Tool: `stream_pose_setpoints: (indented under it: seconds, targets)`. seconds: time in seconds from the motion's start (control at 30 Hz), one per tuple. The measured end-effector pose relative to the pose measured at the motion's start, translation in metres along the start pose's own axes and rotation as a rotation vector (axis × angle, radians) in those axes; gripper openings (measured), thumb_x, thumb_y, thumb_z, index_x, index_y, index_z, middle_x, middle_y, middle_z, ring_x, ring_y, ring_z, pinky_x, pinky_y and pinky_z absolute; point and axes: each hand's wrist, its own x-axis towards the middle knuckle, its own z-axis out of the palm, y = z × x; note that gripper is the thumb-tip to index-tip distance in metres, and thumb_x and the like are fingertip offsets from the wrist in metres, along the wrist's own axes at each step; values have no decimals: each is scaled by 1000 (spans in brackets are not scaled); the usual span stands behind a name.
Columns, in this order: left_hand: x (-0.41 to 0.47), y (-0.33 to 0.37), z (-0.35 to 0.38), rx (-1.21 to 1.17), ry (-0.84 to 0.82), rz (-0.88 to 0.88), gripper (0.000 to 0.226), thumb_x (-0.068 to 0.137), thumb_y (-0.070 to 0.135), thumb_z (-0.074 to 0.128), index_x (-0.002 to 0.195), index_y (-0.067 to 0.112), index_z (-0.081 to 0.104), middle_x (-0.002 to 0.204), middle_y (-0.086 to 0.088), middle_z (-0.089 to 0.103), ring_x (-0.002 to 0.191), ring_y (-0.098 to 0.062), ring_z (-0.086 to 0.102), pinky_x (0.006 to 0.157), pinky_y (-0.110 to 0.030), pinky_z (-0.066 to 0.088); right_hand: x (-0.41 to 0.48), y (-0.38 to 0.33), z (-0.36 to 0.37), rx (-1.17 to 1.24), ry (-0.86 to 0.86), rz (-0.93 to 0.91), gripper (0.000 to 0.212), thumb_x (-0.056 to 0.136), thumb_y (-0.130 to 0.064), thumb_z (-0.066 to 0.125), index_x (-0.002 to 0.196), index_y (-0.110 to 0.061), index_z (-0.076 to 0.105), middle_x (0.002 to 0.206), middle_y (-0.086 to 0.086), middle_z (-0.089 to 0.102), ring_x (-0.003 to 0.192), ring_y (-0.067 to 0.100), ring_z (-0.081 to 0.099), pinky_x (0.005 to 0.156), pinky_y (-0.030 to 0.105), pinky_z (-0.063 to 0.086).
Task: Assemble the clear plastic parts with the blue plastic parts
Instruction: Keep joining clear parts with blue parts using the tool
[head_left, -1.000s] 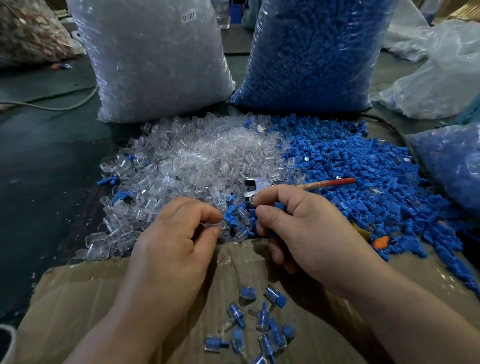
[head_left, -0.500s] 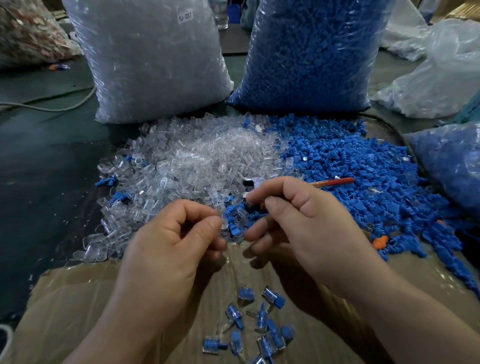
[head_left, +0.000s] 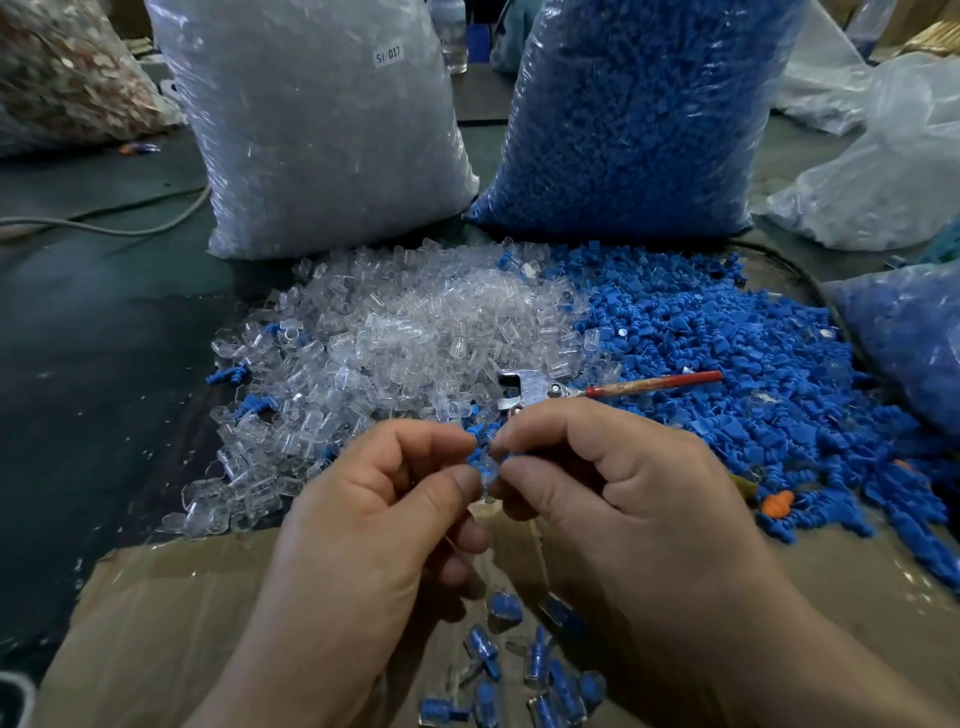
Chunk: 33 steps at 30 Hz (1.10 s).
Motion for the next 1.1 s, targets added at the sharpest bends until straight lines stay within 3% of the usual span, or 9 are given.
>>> stream_pose_setpoints:
  seconds: [0.13,0.43,0.6,0.67,0.73,0.83,0.9,0.97,1.1]
  targets:
    - [0,0,0,-12,-1,1,38,51,43,78,83,24,74,61,-13,66,49,-21,60,42,-25,46,0,0,3,-94,-19,-170,5,86,-22,70,90,-22,71,93,-13,63,90,4,62,75,14,48]
    - [-4,7,3,-2,-59,0,31,51,40,73,76,21,74,57,-14,64,47,-19,60,41,-23,46,-4,0,4,-245,-64,-220,20,96,-33,53,107,-25,67,97,-7,61,82,15,62,64,39,53]
    - [-1,7,2,-80,-71,-61,29,49,5,89,70,17,74,62,-13,65,45,-18,59,36,-22,42,-4,-2,4,-407,-3,-255,21,93,-28,54,104,-20,71,95,-4,62,85,20,58,60,41,52]
    - [-1,7,3,-85,-68,-71,19,57,10,84,70,17,73,61,-14,63,45,-18,59,36,-22,43,-3,-2,4,-419,-2,-280,22,94,-26,55,104,-17,72,96,-4,65,90,22,57,65,41,52]
    - [0,6,4,-38,-45,-66,22,69,0,84,69,18,71,58,-13,60,44,-18,58,36,-23,43,-3,-2,3,-406,-43,-284,24,94,-26,53,108,-17,71,102,-4,64,97,21,56,73,39,52]
    - [-1,6,1,59,4,-54,33,81,-8,69,67,22,69,55,-11,60,43,-19,57,37,-23,44,-2,1,-2,-562,-132,-191,43,90,-39,47,132,-29,53,128,-5,57,124,19,49,99,39,48]
    - [-1,9,-1,96,11,-49,32,82,-6,66,69,23,68,52,-10,61,42,-18,56,38,-23,46,3,8,-11,-746,-170,-18,67,87,-48,46,147,-39,18,153,-10,32,145,17,24,116,42,25]
    - [-1,12,-3,94,10,-51,33,83,-7,65,69,23,68,52,-8,60,43,-17,56,39,-22,47,9,20,-25,-841,-239,163,80,88,-57,45,146,-43,-8,161,-13,4,149,14,-3,120,38,1]
    - [-1,12,-2,61,9,-64,38,84,-9,63,66,24,68,51,-8,58,43,-17,56,38,-23,46,14,34,-35,-937,-316,188,72,89,-65,42,147,-37,9,156,-7,20,145,20,15,121,40,12]
